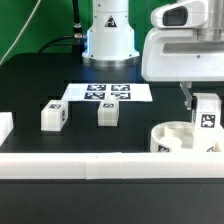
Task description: Assemble stool
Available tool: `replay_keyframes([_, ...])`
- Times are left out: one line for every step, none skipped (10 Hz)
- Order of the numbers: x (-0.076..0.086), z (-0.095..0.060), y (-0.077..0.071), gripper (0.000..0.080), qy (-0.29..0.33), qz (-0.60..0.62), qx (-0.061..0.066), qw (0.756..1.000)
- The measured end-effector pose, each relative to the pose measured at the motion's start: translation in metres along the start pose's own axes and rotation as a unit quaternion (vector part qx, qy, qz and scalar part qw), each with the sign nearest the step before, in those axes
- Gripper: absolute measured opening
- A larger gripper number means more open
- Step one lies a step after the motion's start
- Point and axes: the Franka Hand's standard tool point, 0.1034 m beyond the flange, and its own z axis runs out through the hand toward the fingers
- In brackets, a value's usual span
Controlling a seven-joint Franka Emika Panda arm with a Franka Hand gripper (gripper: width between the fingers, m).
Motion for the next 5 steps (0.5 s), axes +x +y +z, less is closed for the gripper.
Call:
replay_keyframes([0.0000, 0.0000, 0.0021, 0.0337, -0.002, 0.090, -0.001, 0.996])
replay_keyframes([0.0003, 0.0001, 0.0022, 0.0337, -0.001, 0.106, -0.001, 0.994])
replay_keyframes([0.0005, 0.0001, 0.0025, 0.0337, -0.001, 0.136, -0.001, 0.991])
replay_keyframes([0.0005, 0.0001, 0.0027, 0.0337, -0.001, 0.158, -0.001, 0.987])
replay_keyframes([0.0007, 0.0002, 0.0030, 0.0337, -0.001, 0.189, -0.001, 0.982])
